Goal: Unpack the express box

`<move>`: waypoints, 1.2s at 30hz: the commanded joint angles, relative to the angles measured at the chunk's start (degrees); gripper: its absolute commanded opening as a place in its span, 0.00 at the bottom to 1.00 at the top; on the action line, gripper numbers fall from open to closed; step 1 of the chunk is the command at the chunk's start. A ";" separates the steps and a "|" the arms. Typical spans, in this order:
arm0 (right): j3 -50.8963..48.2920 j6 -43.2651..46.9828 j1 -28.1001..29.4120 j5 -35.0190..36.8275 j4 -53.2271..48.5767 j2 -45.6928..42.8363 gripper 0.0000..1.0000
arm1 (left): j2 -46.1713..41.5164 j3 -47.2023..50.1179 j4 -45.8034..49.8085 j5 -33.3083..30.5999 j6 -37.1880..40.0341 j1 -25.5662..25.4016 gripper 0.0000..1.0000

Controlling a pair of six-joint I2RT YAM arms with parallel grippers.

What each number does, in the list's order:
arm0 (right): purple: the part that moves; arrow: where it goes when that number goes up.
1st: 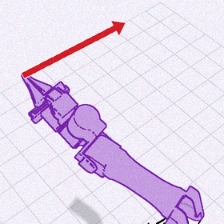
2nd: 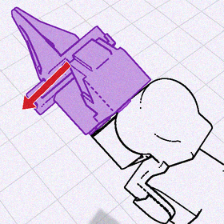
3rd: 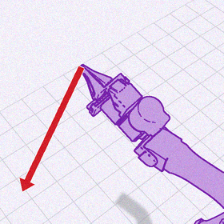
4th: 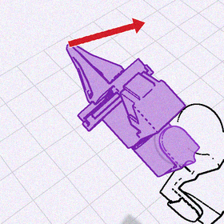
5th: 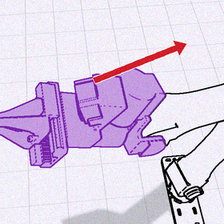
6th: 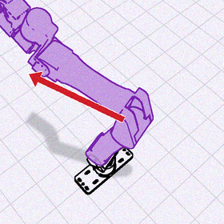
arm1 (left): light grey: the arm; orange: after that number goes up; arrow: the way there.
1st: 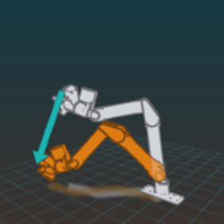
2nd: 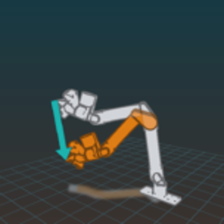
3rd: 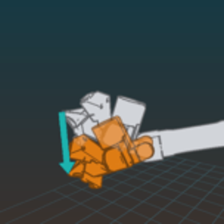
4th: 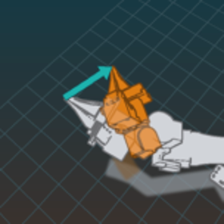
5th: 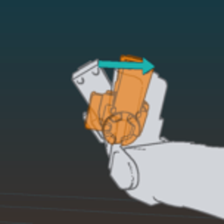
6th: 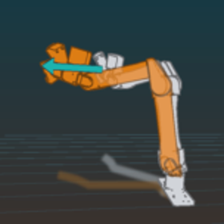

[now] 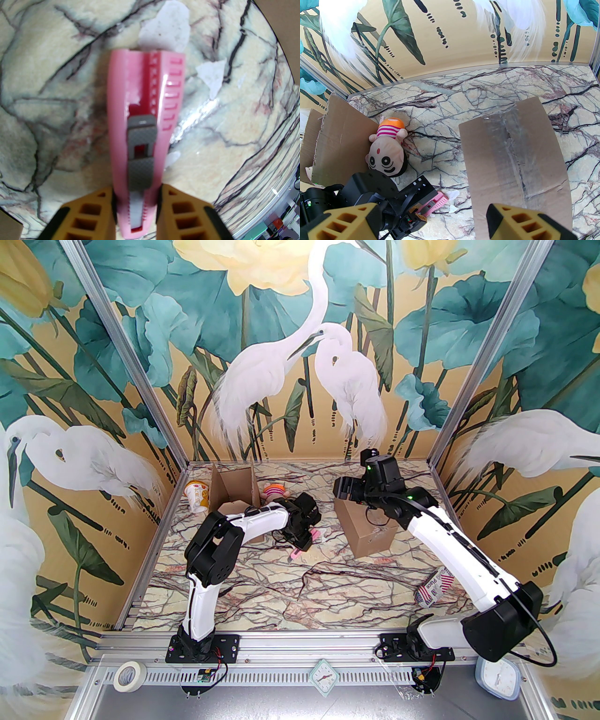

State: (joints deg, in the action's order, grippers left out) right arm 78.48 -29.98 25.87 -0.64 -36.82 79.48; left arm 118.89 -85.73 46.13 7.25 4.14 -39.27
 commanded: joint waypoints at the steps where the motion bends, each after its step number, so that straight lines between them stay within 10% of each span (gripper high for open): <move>1: -0.87 -0.22 -0.44 2.03 -0.08 -1.45 0.81 | -1.18 1.41 0.37 2.59 0.19 -0.44 0.20; 13: -6.85 -0.70 -9.43 -19.36 3.04 -4.65 0.77 | -13.75 0.80 -8.52 9.29 -2.14 -0.37 0.19; 20: -8.37 -0.10 -9.43 -17.82 2.04 -5.58 0.77 | -9.26 0.15 -0.91 5.96 1.42 -0.56 0.52; 36: -11.93 -1.90 -9.39 -14.07 2.42 -8.98 0.76 | -1.28 2.03 -5.76 -0.97 2.45 -2.38 0.63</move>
State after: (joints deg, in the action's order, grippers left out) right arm 67.00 -31.35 16.43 -16.51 -34.44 72.40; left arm 115.66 -81.60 40.53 9.19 5.48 -41.54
